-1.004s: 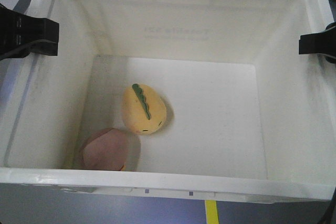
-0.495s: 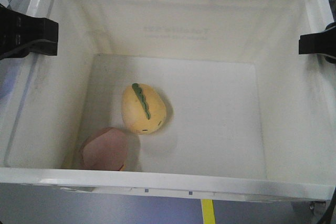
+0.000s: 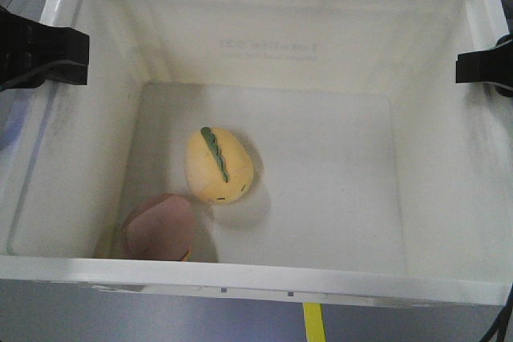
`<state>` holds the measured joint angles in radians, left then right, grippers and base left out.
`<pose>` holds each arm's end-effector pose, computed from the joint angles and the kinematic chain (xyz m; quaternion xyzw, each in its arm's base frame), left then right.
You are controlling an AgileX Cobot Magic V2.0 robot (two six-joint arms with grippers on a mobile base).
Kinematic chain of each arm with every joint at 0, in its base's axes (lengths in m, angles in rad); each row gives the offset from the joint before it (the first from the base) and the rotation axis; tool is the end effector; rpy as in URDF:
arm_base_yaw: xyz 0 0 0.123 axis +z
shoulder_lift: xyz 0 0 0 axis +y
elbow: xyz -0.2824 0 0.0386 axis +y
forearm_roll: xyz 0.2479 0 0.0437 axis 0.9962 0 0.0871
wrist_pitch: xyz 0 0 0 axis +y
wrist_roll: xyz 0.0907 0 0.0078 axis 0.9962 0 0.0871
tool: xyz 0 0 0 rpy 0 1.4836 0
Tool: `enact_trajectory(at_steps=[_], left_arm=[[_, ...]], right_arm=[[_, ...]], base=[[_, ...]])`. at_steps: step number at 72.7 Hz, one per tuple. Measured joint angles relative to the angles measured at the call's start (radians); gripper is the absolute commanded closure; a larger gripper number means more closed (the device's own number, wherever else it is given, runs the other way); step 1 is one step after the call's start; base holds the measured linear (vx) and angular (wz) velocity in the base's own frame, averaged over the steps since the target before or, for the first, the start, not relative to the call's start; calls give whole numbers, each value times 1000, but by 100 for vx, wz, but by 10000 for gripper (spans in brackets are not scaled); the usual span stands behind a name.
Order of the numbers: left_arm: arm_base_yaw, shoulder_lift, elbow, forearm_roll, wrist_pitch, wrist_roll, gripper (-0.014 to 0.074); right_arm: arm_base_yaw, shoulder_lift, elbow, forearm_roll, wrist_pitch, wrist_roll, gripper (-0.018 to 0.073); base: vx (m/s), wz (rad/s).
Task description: Place moving items into box and shelve
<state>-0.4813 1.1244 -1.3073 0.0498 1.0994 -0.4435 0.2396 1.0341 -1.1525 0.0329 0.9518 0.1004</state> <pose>0.1881 -0.0937 0.4153 0.0201 0.9316 -0.1394 0.3352 0.1903 0.0490 0.3963 -0.0603 0.9141 0.0837 0.3922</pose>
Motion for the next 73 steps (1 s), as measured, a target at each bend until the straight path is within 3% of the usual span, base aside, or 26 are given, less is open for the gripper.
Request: enact_trajectory(at_steps=[35,73], left_arm=[[0,0,0,2,0,0,602],[0,0,0,2,0,0,602]], right_arm=[[0,1,0,0,0,0,565],[0,1,0,1,0,0,565]], base=[[52,-11],[46,-32]])
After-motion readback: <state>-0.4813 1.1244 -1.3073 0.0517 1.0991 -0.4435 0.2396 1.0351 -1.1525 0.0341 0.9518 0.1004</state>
